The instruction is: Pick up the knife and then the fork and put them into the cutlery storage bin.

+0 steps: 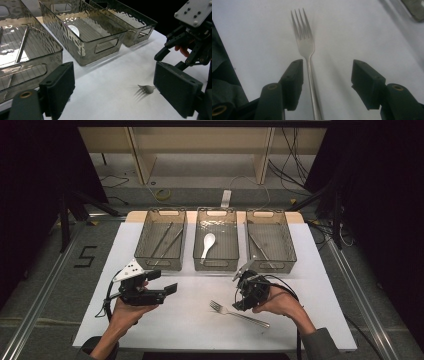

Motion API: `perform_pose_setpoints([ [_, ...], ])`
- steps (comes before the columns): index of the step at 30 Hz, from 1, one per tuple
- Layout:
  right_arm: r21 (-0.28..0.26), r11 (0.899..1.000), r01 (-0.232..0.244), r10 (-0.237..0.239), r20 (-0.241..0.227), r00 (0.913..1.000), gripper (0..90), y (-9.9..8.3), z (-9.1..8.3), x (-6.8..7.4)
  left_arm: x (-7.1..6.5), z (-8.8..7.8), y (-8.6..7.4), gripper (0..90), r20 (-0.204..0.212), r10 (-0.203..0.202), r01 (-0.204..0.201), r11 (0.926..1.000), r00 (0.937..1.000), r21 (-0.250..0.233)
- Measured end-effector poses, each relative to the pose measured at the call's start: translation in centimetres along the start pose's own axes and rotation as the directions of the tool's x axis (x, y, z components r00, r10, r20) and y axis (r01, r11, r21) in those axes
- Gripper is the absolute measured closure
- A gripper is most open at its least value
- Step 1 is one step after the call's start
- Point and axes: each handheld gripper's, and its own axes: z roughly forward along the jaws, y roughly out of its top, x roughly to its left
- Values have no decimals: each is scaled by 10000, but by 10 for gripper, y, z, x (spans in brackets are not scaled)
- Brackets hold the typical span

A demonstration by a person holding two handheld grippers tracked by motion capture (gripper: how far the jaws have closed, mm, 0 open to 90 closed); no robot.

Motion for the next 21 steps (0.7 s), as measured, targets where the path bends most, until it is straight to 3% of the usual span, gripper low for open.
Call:
perform_pose_setpoints([
  [9, 353, 9987, 379, -379, 12, 9993, 505, -4, 7, 4, -1, 0, 0, 168, -4, -9, 9, 10000, 10000, 1],
  [21, 781, 9954, 554, -549, -88, 9985, 556, -8, 19, 10, -1, 0, 0, 167, -22, 40, -40, 10000, 10000, 26],
])
